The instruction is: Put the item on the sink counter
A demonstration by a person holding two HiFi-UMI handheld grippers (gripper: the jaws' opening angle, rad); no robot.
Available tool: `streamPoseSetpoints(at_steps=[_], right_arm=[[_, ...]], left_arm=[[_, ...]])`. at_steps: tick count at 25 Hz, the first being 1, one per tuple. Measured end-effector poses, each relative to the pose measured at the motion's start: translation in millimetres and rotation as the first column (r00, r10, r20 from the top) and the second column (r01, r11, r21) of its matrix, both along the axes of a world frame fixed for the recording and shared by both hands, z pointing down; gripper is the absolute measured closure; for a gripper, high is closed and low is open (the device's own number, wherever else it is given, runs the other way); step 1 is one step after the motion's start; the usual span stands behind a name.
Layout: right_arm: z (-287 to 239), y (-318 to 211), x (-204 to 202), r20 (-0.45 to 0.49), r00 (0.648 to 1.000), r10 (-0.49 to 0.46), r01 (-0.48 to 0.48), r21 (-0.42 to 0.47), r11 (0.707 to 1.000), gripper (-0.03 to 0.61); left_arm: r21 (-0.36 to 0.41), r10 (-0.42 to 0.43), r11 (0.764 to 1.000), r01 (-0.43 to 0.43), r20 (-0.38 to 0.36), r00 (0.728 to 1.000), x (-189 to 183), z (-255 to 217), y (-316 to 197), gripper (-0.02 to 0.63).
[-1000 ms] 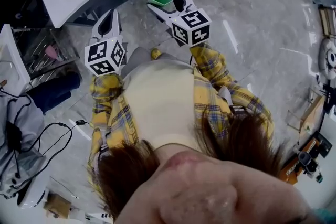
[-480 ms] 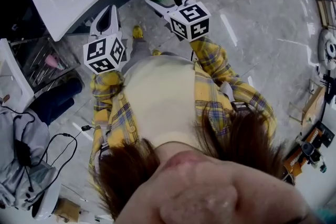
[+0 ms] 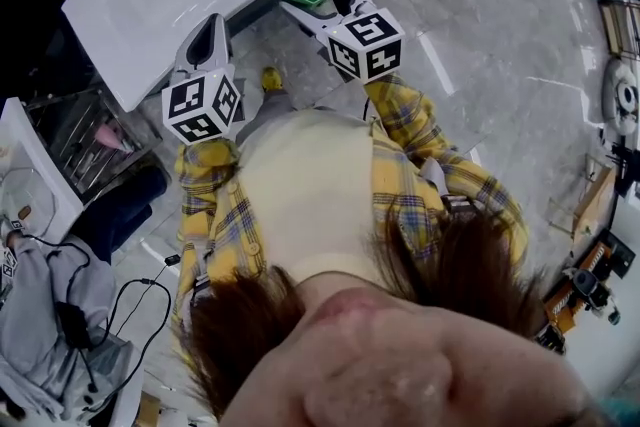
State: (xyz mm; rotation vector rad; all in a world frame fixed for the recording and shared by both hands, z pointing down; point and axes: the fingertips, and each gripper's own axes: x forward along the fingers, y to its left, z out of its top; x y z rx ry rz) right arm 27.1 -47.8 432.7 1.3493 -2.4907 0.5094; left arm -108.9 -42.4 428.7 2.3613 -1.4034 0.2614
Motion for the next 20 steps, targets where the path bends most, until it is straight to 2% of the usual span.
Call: streamPoseSetpoints(at_steps=[10, 20], right_arm=[[7.4, -74.8, -32.8, -0.025, 1.000, 0.015, -0.015, -0.014, 1.000, 0.282], [10.6, -112.7, -38.1, -0.059, 0.998, 0.023, -0.025, -0.027, 0.999, 0.282]], left_arm=[[-0.013, 0.014, 1.000, -0.014, -0.005, 1.000, -32.0, 11.9, -72.4, 0.607], [-0.025, 0.006, 1.000, -0.007, -0.015, 1.000, -43.2, 21.2, -103.8, 0.607]])
